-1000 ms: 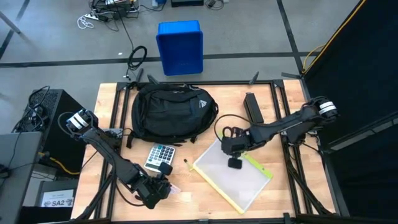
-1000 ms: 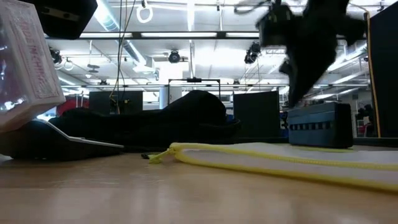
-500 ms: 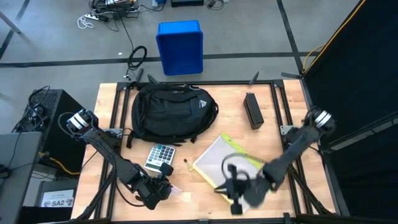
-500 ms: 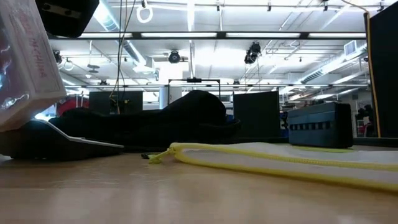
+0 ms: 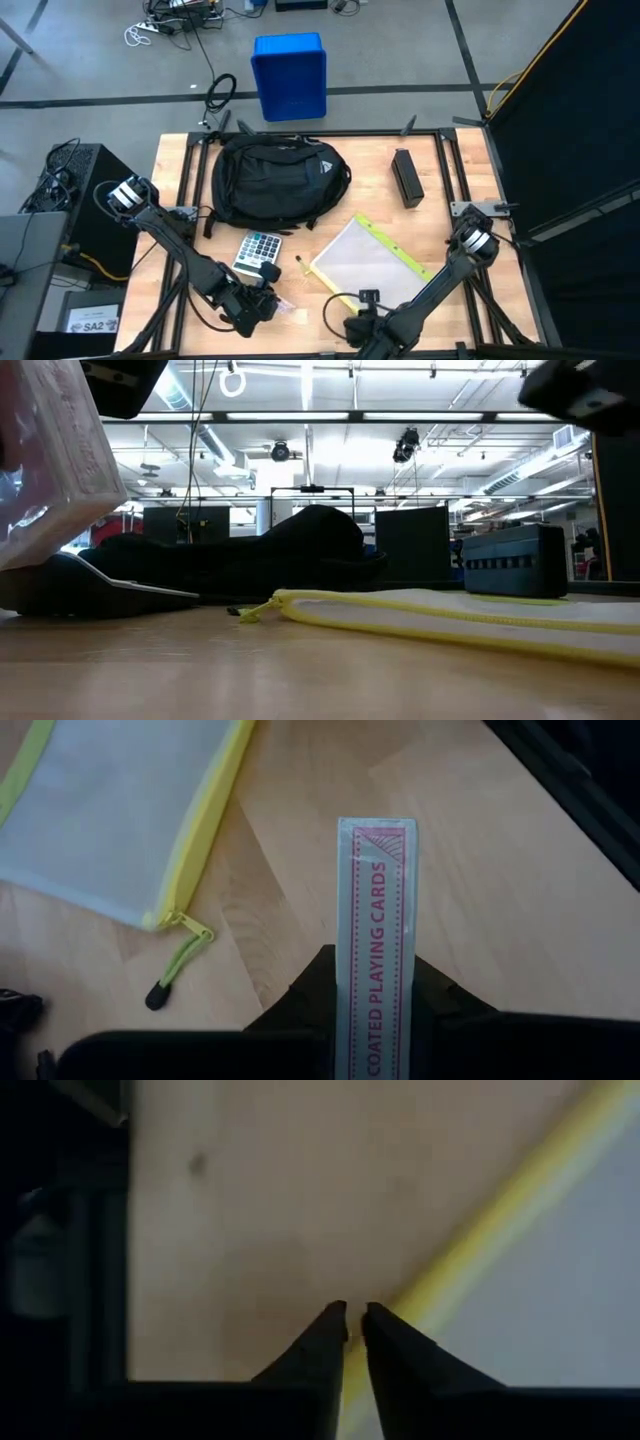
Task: Unpack backpack
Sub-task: Put the white game card into the yellow zip bag
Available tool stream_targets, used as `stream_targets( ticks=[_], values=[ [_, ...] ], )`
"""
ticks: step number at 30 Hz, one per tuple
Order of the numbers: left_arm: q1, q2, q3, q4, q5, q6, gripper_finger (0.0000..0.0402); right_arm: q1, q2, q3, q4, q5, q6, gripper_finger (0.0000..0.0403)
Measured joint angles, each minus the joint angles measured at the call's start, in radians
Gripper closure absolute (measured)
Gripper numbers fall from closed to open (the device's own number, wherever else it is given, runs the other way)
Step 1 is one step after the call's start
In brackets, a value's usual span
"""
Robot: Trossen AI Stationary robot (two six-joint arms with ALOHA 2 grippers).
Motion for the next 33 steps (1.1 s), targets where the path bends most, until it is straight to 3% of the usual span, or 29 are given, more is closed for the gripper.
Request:
stream_targets(
  ticks=[4,10,14,33],
  values=[
    [0.000,0.000,0.000,0.002,0.000,0.010,0.0371,-0.003,0.010,0.004,0.020,-0.078,0.004,0.0321],
    [0.000,0.000,0.000,0.003,0.000,0.011,0.0371,-0.009,-0.046,0.005,-0.024,-0.069,0.072,0.0231],
    [0.000,0.001,0.000,0.003,0.000,0.011,0.0371,-0.007,-0.040,0.002,-0.102,-0.079,0.130,0.0196],
    [0.000,0.005,0.000,0.003,0.000,0.004,0.0371,0.019,-0.040,-0.001,-0.115,-0.023,0.230,0.0220]
  ],
)
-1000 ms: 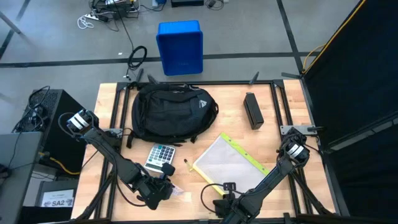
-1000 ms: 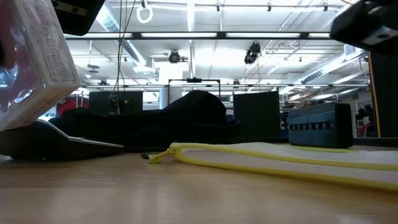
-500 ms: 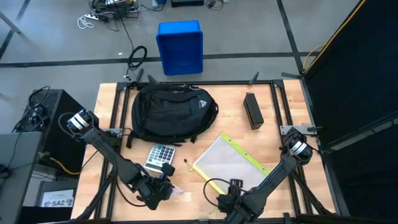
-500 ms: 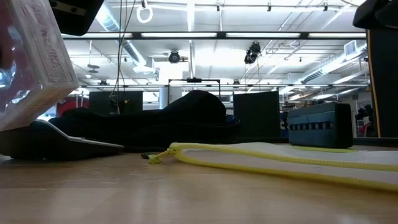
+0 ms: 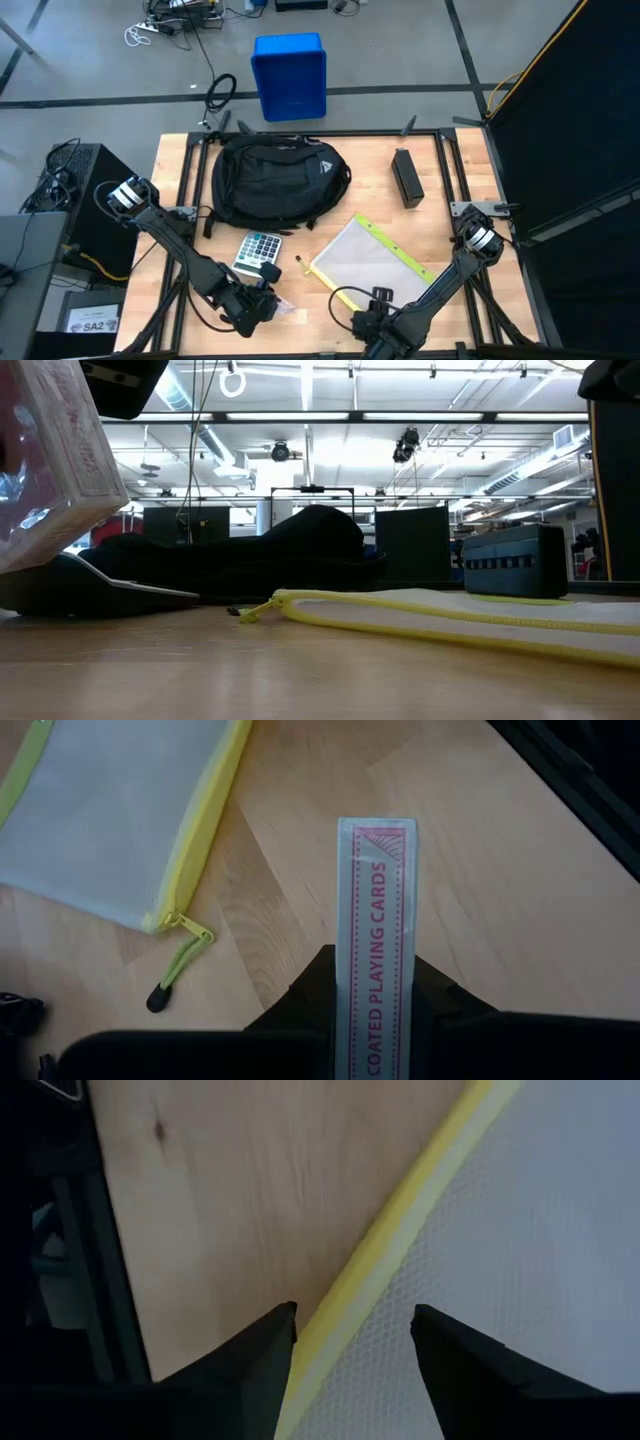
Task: Unpack backpack
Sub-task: Put the white game card into the yellow zip bag
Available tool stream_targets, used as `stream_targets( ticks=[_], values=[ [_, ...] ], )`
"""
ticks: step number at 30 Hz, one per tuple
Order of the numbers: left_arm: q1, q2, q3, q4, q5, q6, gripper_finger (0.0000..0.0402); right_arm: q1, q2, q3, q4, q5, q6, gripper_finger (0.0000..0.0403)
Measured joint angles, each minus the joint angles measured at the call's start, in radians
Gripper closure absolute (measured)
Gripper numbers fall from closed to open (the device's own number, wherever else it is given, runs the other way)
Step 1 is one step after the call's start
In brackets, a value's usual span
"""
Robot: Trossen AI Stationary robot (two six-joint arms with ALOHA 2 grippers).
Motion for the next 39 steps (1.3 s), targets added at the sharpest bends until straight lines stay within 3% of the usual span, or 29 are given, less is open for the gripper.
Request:
stream_targets(
  ticks=[11,19,29,39],
  values=[
    [0.005,0.000,0.000,0.001,0.007,-0.001,0.0371,0.006,0.046,-0.001,0.005,-0.014,0.028,0.0183],
    [0.006,0.000,0.000,0.003,0.009,0.004,0.0371,0.007,0.050,-0.001,-0.144,-0.037,0.132,0.0177],
    [0.006,0.000,0.000,0.002,0.009,0.006,0.0371,0.007,0.050,-0.001,-0.274,-0.050,0.245,0.0228],
    [0.006,0.000,0.000,0.056,0.004,0.052,0.0371,-0.034,0.050,-0.001,-0.282,-0.002,0.155,0.0350]
  ],
)
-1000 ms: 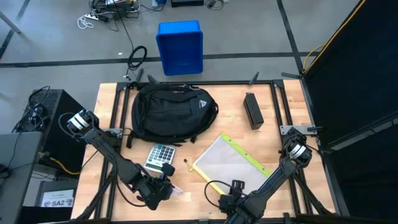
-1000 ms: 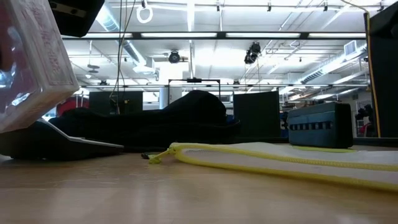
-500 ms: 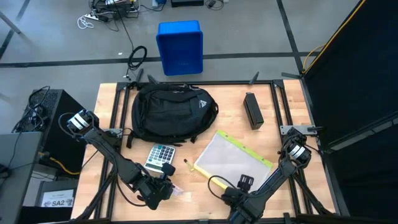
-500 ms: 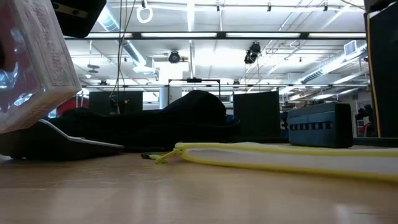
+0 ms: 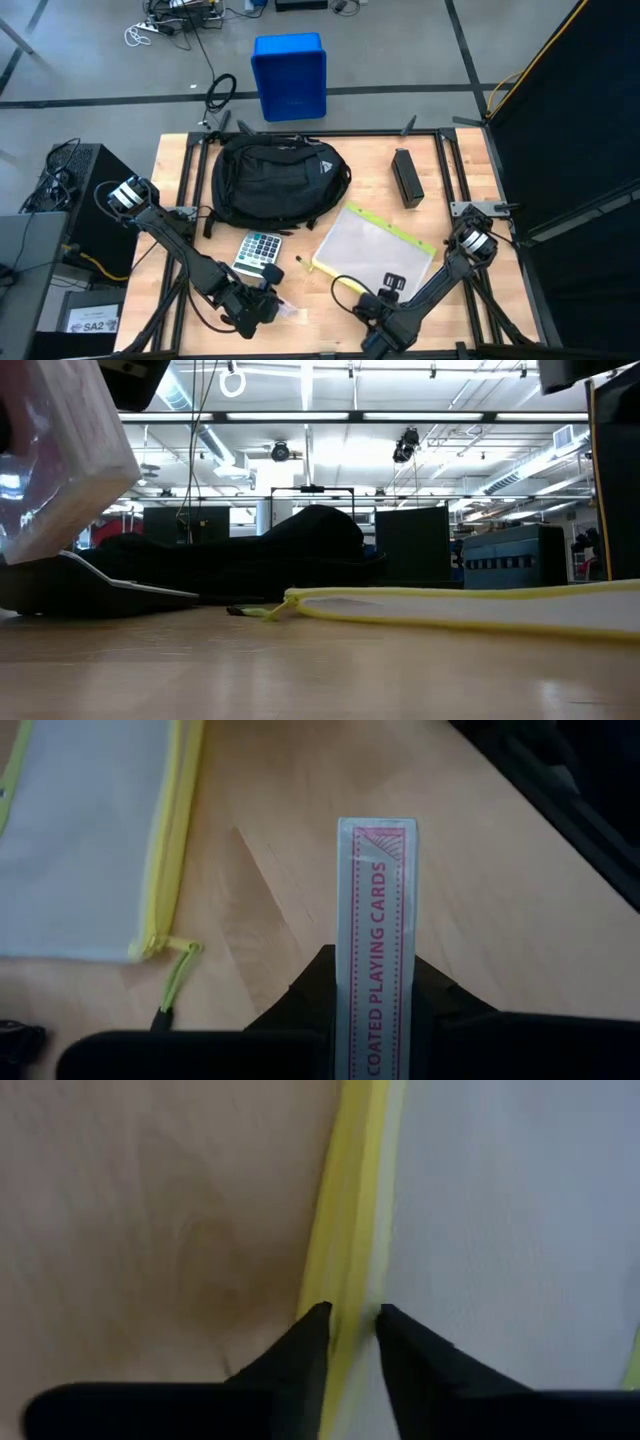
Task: Unpack backpack
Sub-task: Put the white game card into the yellow zip bag
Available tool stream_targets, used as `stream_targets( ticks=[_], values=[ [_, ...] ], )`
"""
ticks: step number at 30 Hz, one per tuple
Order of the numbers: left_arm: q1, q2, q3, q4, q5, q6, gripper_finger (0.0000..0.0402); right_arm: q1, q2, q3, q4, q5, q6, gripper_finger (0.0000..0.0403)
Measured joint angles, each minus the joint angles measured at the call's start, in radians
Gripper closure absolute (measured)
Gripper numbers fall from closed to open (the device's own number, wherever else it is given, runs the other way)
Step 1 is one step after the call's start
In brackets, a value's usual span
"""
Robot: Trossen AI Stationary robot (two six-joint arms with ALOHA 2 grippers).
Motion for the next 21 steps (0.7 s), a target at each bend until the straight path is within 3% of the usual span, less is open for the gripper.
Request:
stream_targets(
  ticks=[4,11,16,21],
  values=[
    [0.003,0.000,0.000,0.015,0.000,0.012,0.0371,-0.022,0.000,0.000,-0.001,-0.029,-0.066,0.0396],
    [0.011,0.015,0.000,0.104,-0.021,0.104,0.0371,-0.038,0.000,0.008,-0.023,-0.035,-0.079,0.0402],
    [0.036,0.078,0.000,0.251,-0.025,0.240,0.0371,-0.039,0.000,0.093,-0.085,-0.018,-0.069,0.0403],
    [0.066,0.148,0.000,0.424,-0.137,0.390,0.0371,-0.039,-0.001,0.236,-0.183,0.026,-0.095,0.0403]
  ],
)
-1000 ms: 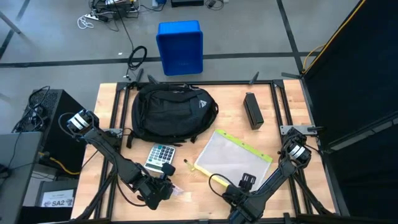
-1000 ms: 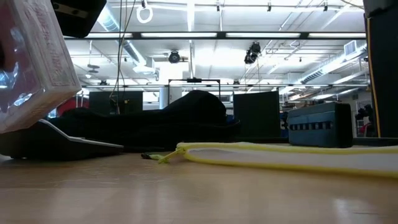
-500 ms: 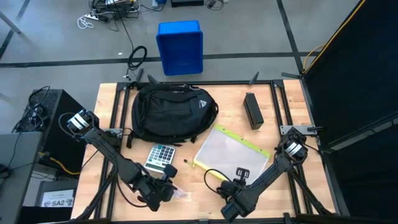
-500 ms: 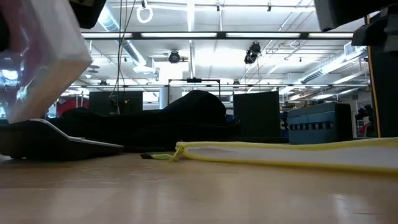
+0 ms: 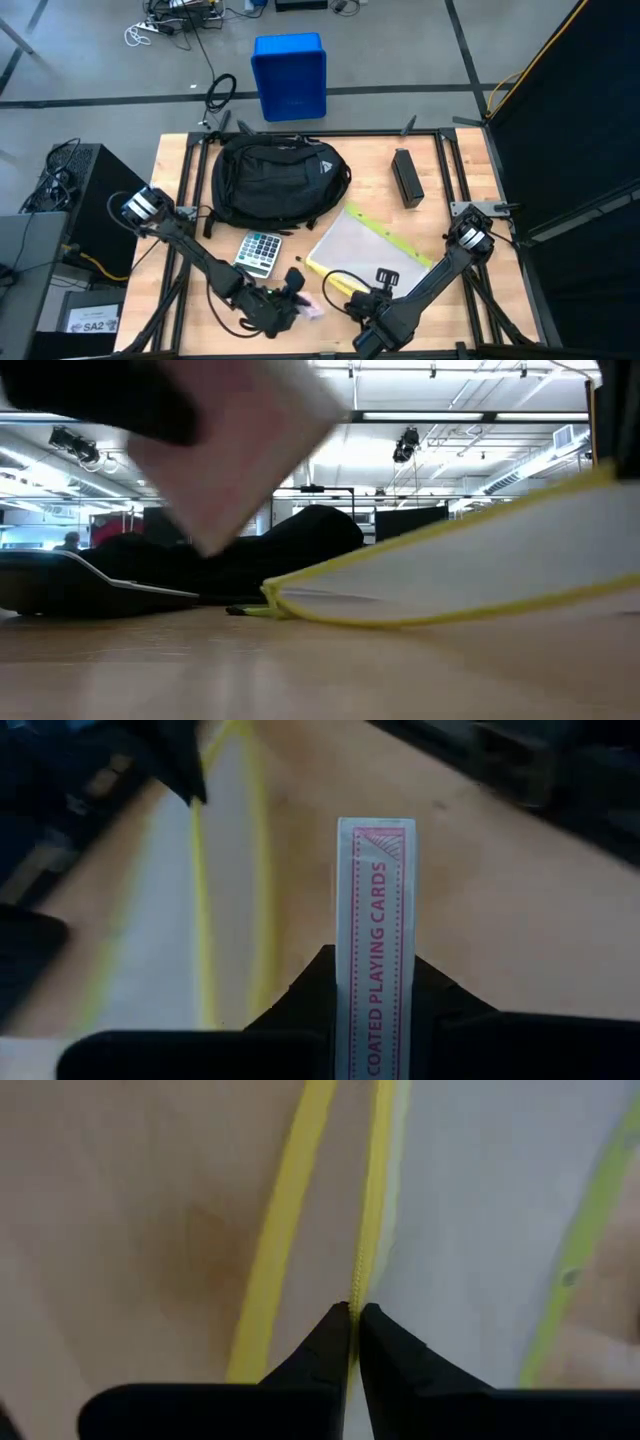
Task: Unpack backpack
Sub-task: Put the white game card into the yellow zip bag
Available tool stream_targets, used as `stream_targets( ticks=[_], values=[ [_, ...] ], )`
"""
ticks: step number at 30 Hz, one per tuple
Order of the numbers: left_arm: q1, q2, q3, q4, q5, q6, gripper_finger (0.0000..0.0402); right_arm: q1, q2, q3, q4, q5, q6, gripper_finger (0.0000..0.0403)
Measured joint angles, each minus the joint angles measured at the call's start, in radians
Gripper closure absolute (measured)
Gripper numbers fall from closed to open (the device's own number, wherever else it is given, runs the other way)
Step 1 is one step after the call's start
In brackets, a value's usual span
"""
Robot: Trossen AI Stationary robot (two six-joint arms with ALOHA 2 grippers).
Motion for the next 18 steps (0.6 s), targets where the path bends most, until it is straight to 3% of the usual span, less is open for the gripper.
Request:
stream_targets(
  ticks=[4,9,18],
  values=[
    [0.006,0.018,0.000,0.154,-0.130,0.142,0.0371,-0.003,-0.001,0.114,-0.091,0.041,-0.011,0.0403],
    [0.006,0.018,0.000,0.325,-0.129,0.268,0.0371,-0.014,-0.001,0.206,-0.109,0.075,-0.067,0.0403],
    [0.011,0.018,0.000,0.380,-0.130,0.295,0.0371,-0.072,-0.003,0.258,-0.108,0.088,-0.160,0.0403]
  ],
)
